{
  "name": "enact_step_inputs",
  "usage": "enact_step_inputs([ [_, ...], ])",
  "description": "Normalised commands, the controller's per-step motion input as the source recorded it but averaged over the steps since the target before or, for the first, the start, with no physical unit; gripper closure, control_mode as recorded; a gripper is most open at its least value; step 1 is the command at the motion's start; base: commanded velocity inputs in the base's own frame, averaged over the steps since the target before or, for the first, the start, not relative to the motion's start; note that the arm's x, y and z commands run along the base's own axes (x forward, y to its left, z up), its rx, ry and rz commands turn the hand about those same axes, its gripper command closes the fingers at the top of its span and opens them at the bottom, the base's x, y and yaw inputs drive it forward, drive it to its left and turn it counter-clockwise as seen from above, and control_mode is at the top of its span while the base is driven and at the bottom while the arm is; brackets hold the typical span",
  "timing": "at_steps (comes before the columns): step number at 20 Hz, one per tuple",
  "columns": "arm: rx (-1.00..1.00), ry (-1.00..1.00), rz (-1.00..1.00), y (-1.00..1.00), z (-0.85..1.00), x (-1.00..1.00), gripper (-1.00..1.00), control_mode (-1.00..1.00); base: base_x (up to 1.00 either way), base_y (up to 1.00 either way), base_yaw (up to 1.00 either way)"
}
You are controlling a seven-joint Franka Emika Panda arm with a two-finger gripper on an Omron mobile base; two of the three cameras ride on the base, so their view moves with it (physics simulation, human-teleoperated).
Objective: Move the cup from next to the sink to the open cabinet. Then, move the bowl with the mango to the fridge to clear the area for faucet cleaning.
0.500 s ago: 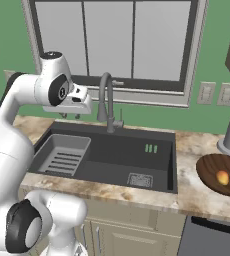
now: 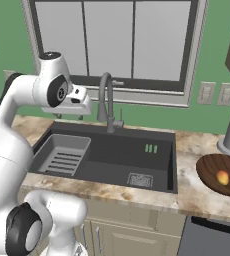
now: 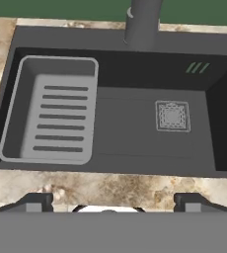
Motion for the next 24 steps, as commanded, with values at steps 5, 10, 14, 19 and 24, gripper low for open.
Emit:
enact_step_inputs([
  [5, 0.05, -0.04, -0.02, -0.04, -0.16, -0.76, -1.0, -1.0, 0.0, 0.0, 0.0],
  [10, 0.13, -0.03, -0.01, 0.0, -0.27, -0.96, -1.0, -1.0, 0.0, 0.0, 0.0],
  [14, 0.05, 0.02, 0.0, 0.45, -0.1, -0.32, -1.0, -1.0, 0.0, 0.0, 0.0],
  [19, 0.03, 0.02, 0.0, 0.55, 0.0, -0.01, -1.0, -1.0, 0.0, 0.0, 0.0],
  [24, 0.0, 0.12, 0.02, 0.78, 0.0, -0.08, -1.0, -1.0, 0.0, 0.0, 0.0],
])
